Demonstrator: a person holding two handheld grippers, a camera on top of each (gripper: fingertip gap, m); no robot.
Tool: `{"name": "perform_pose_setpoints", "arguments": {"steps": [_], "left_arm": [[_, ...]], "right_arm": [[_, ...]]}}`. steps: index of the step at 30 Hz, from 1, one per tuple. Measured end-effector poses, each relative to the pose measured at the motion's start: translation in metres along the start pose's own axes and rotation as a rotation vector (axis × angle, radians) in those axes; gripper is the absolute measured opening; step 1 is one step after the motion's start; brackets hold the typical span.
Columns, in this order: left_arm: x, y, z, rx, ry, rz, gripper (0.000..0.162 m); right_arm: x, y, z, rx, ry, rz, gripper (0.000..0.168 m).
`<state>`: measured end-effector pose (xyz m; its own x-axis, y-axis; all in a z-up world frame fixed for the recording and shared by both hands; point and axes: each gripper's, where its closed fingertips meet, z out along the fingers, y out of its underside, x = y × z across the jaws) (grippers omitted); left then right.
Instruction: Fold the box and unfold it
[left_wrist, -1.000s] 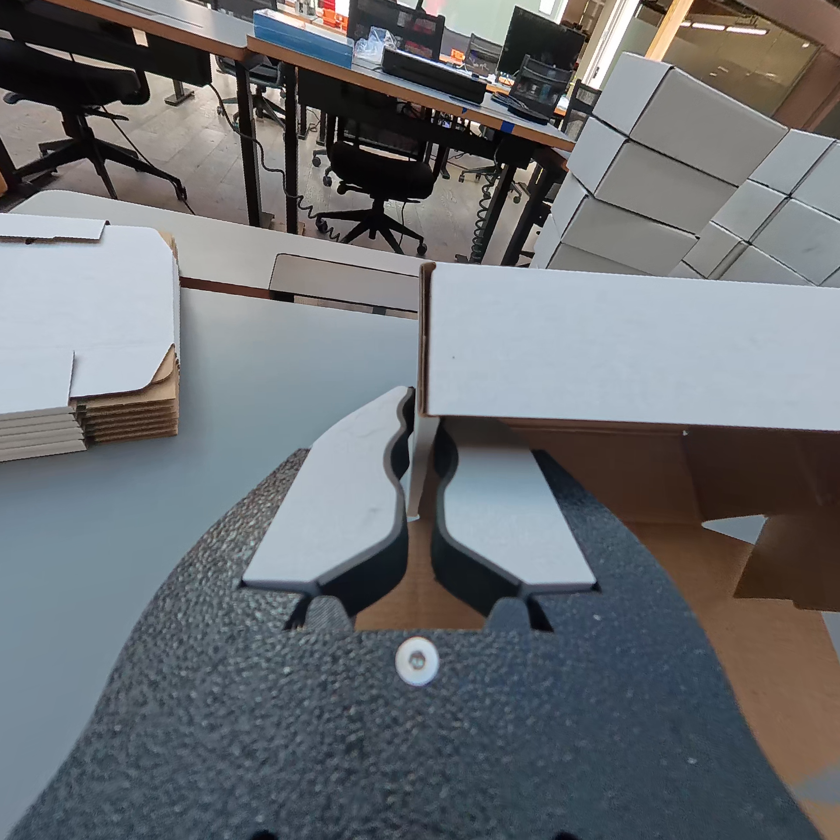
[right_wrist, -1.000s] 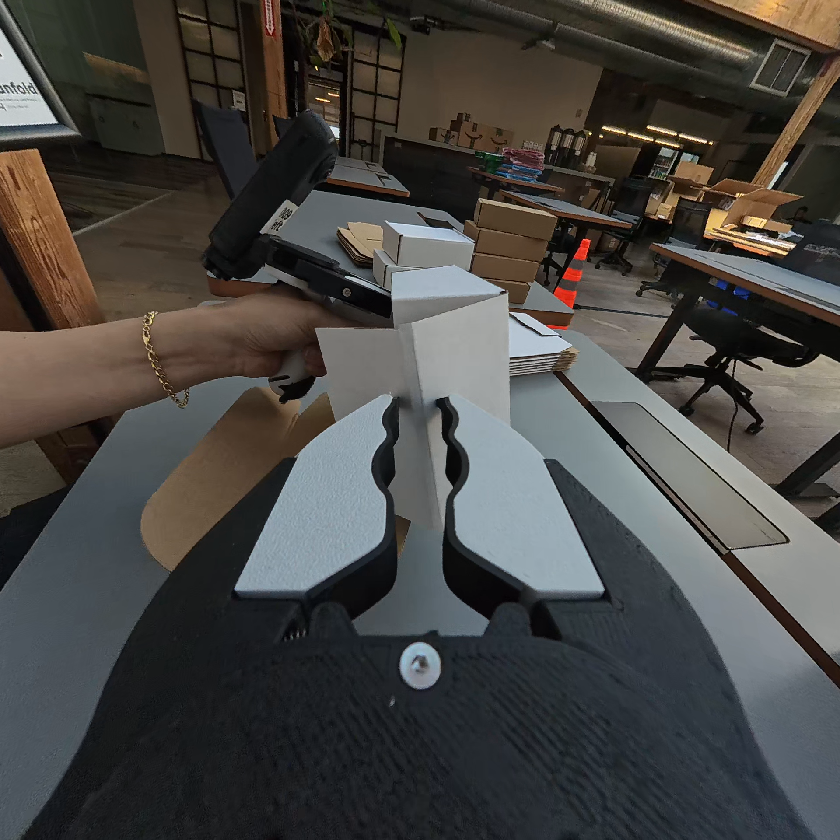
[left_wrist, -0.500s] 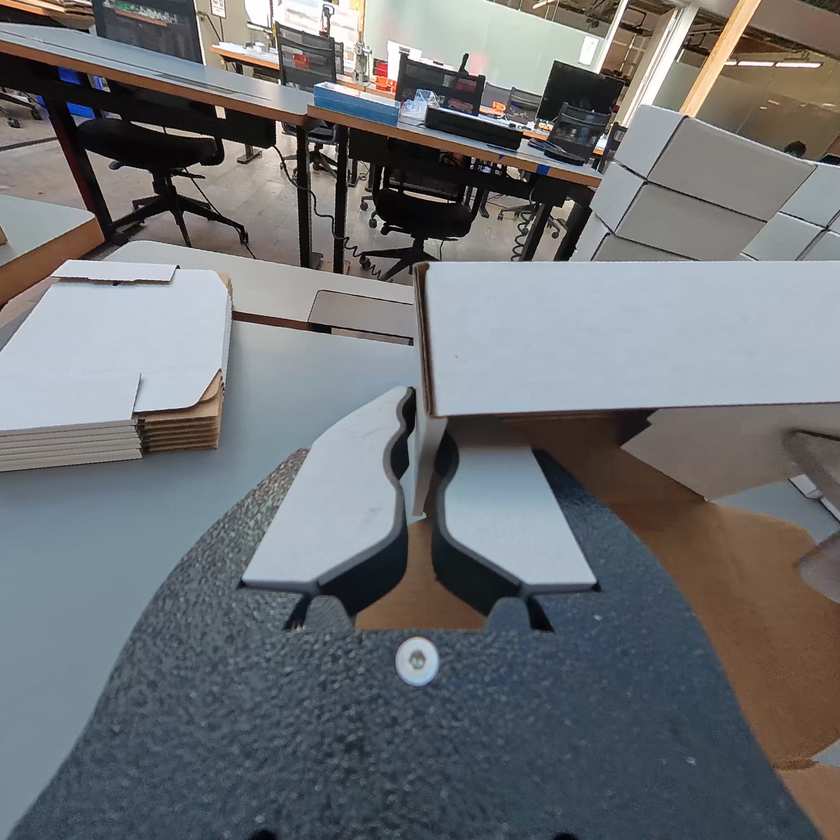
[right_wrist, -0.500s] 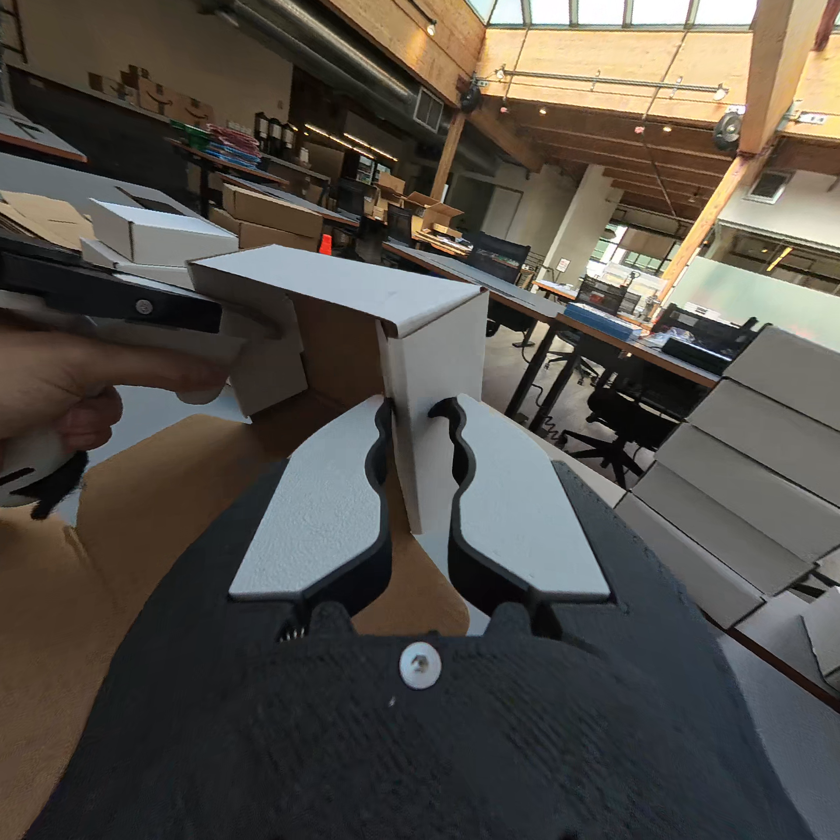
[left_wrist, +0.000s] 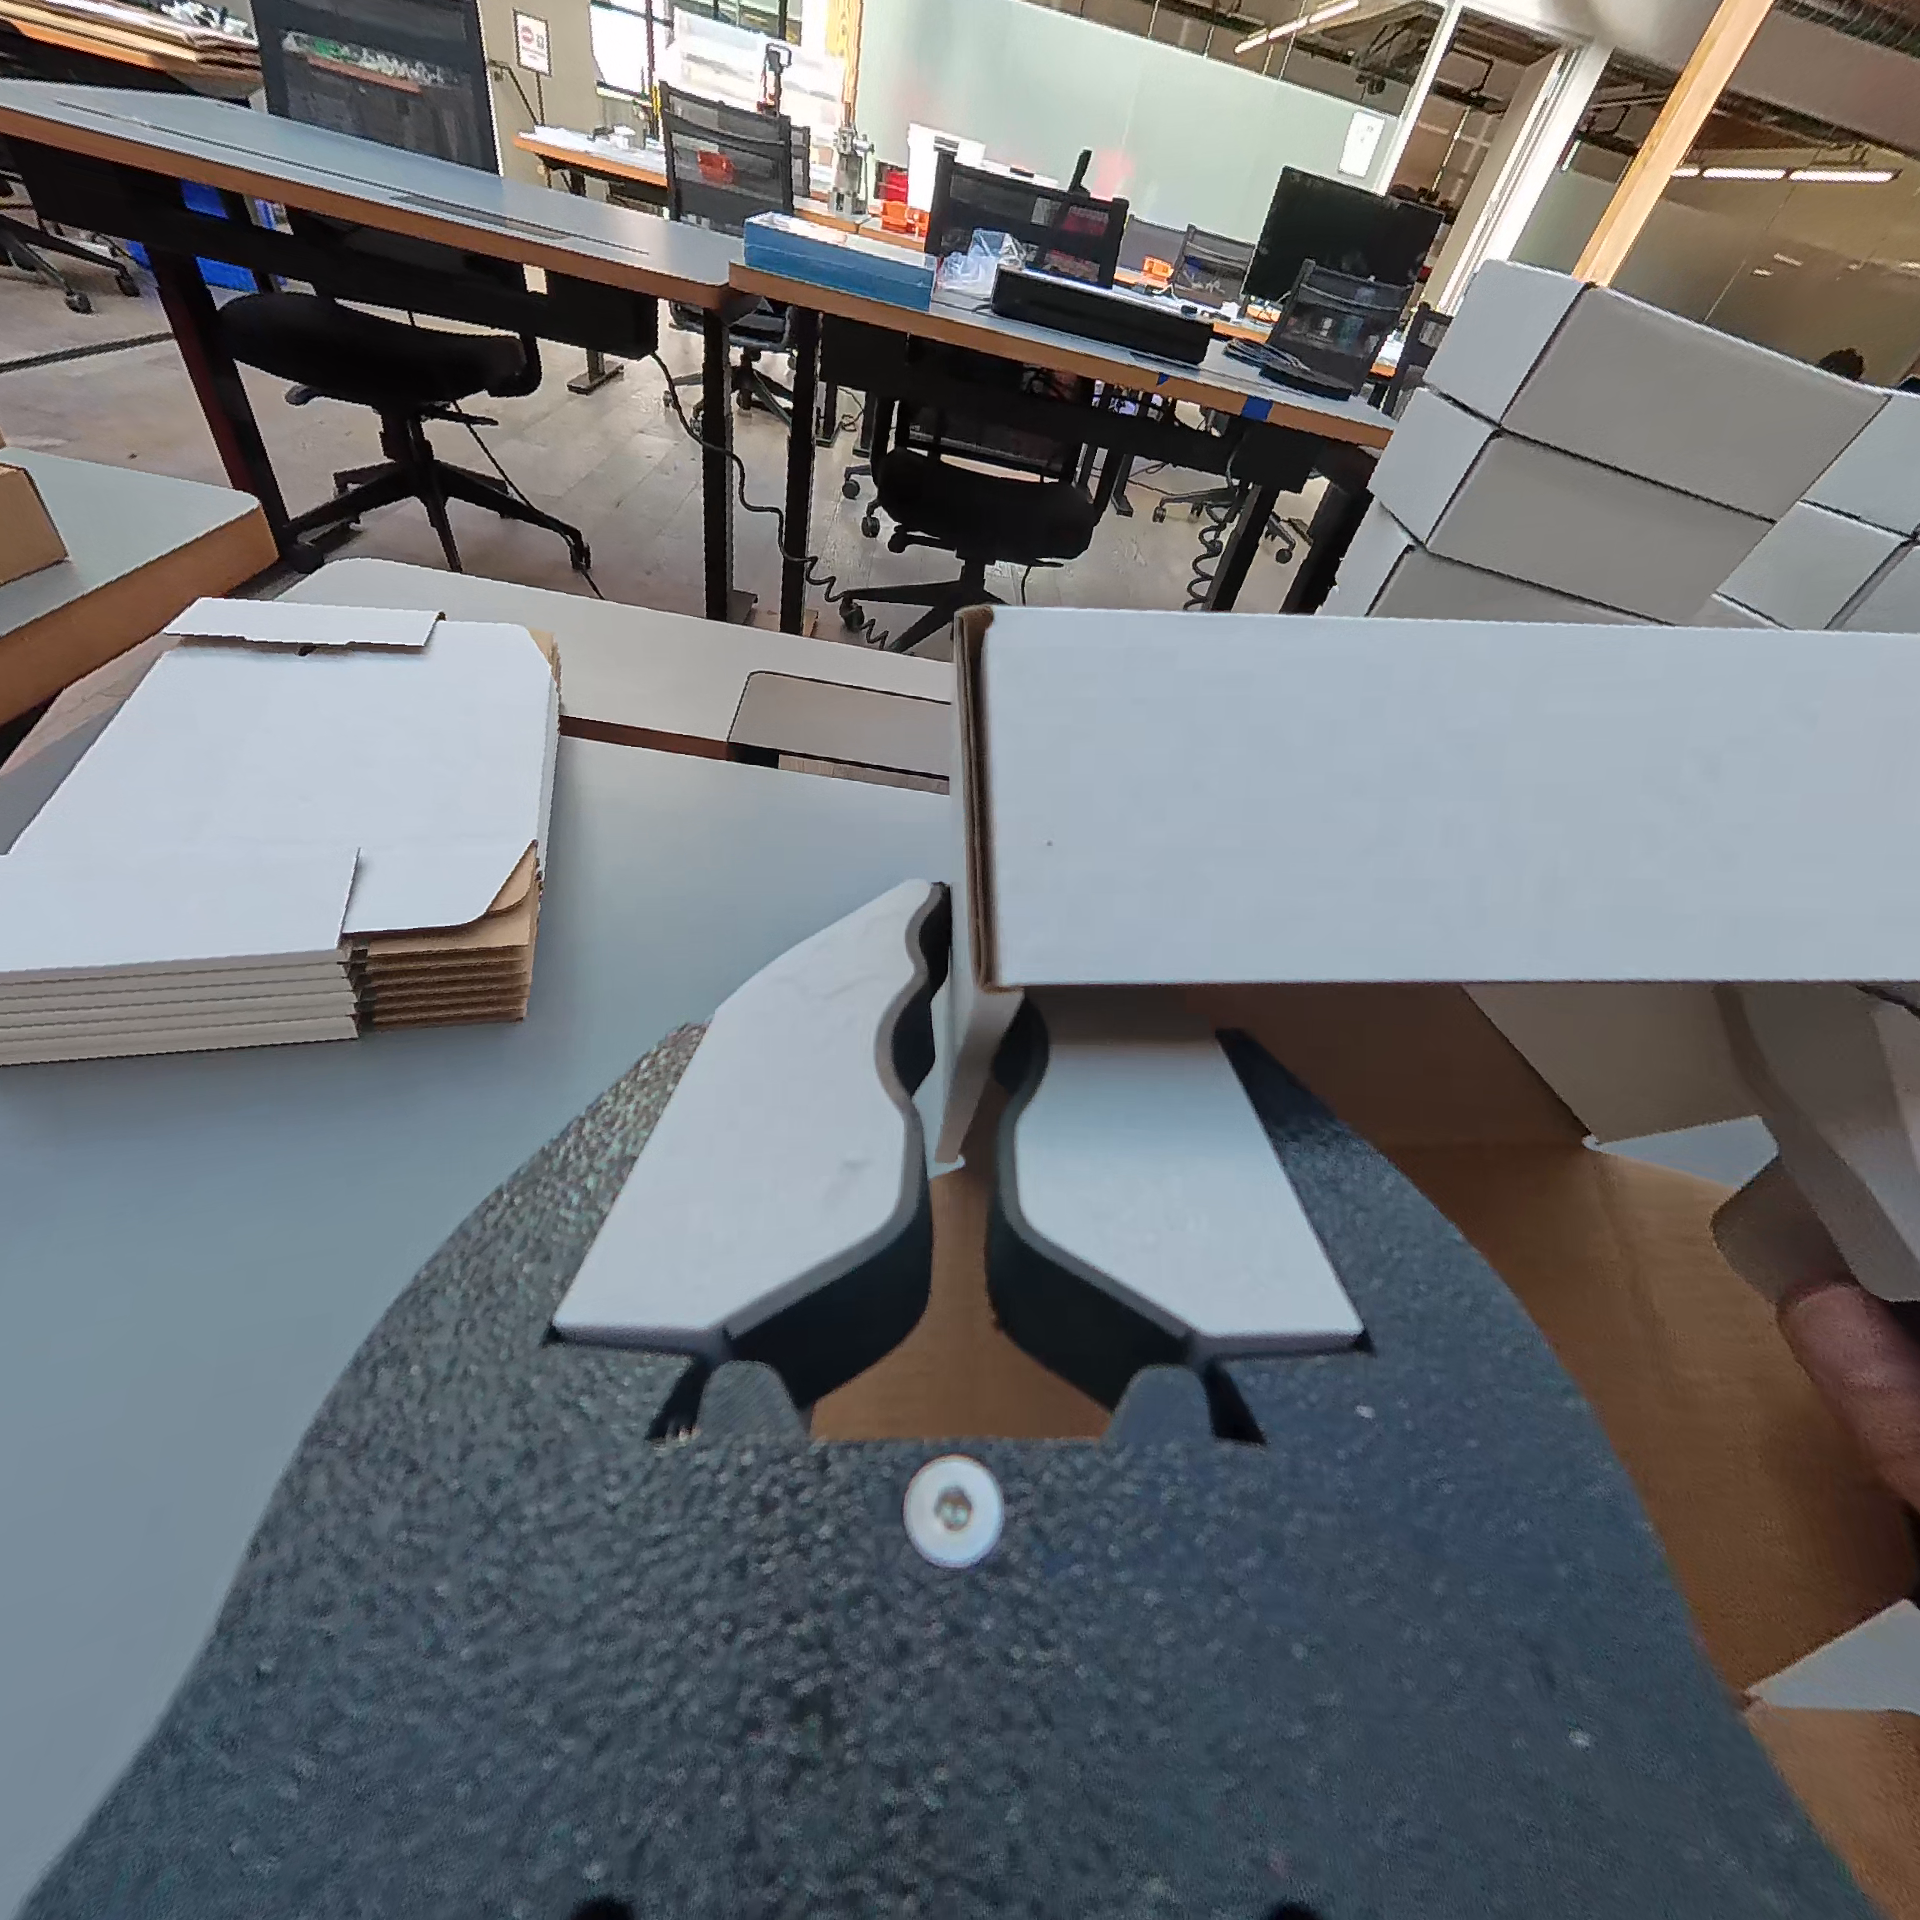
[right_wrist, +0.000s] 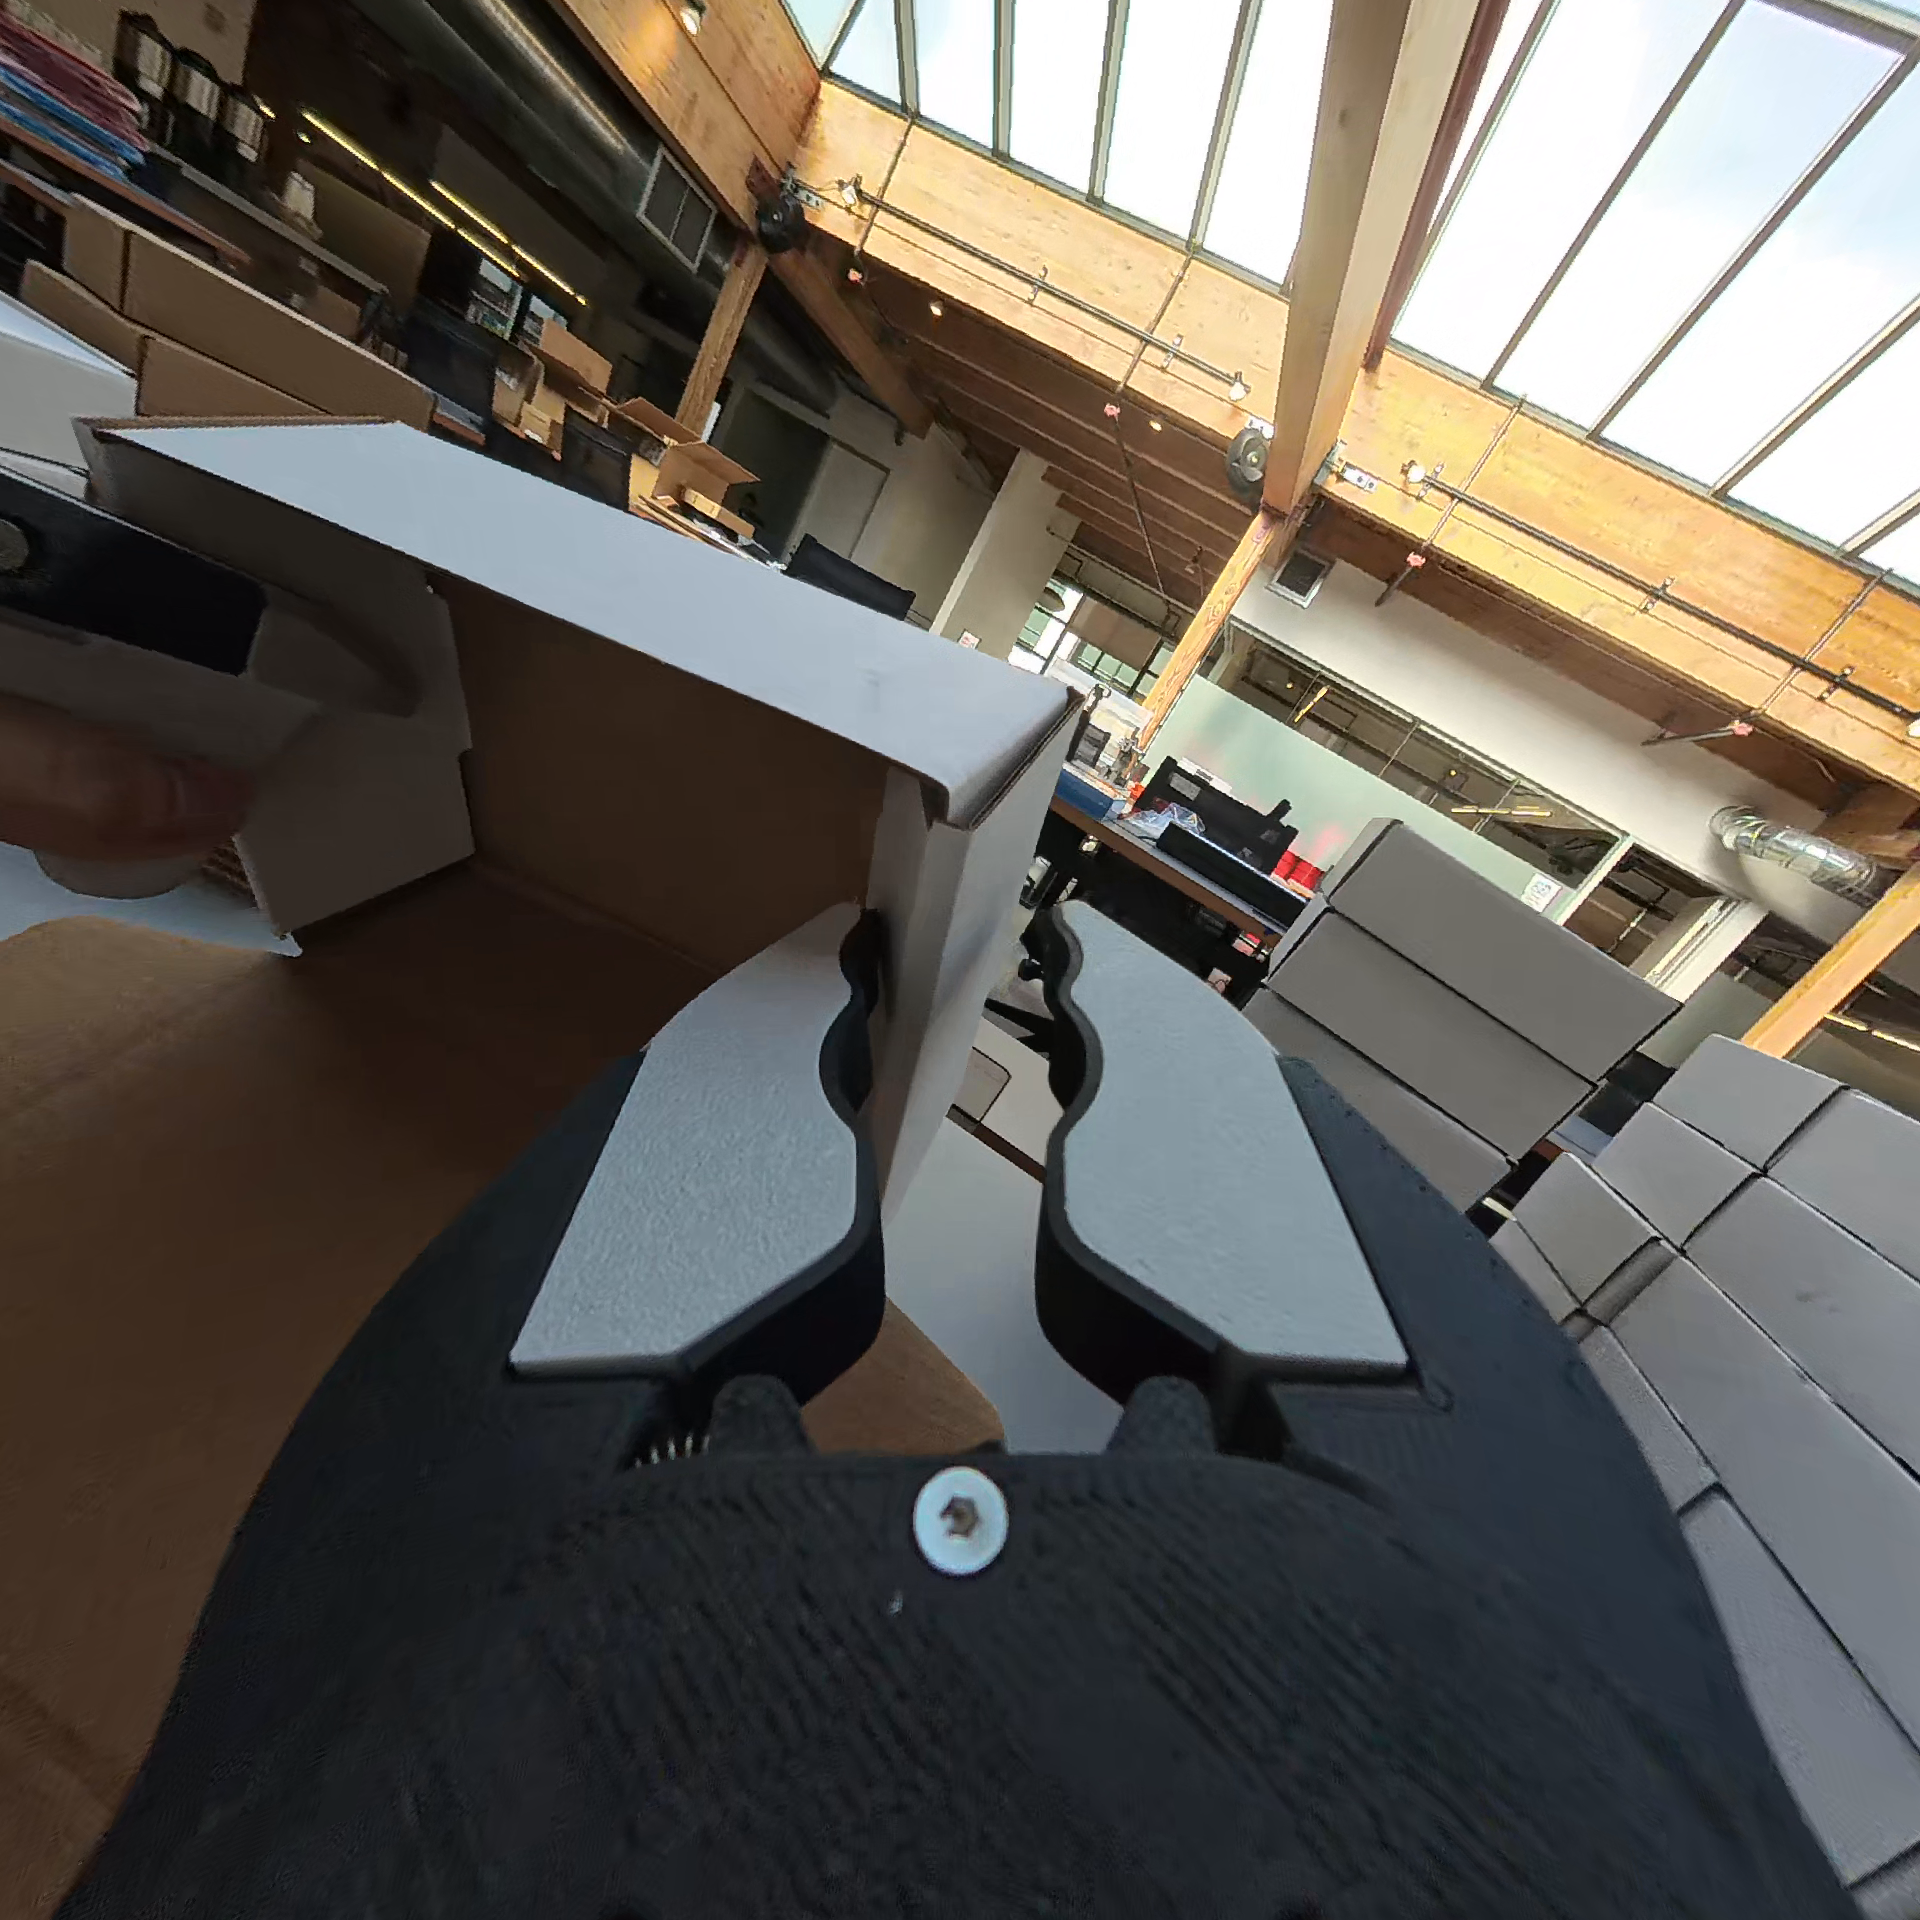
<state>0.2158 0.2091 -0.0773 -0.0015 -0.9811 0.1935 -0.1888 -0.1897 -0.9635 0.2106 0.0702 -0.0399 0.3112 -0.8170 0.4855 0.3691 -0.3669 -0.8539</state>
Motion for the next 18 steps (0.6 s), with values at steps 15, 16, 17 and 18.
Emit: {"name": "perform_pose_setpoints", "arguments": {"steps": [15, 16, 17, 18], "left_arm": [[0.003, 0.005, 0.004, -0.018, -0.043, 0.084, 0.005], [0.003, 0.006, 0.005, -0.019, -0.045, 0.087, 0.005], [0.004, 0.008, 0.005, -0.018, -0.052, 0.098, 0.005], [0.004, 0.011, 0.005, -0.018, -0.060, 0.115, 0.005]], "right_arm": [[-0.001, 0.023, 0.011, -0.068, 0.003, 0.061, 0.022], [-0.001, 0.025, 0.010, -0.074, 0.010, 0.058, 0.021], [-0.001, 0.027, 0.010, -0.084, 0.015, 0.055, 0.020], [-0.001, 0.030, 0.011, -0.099, 0.014, 0.054, 0.018]]}}
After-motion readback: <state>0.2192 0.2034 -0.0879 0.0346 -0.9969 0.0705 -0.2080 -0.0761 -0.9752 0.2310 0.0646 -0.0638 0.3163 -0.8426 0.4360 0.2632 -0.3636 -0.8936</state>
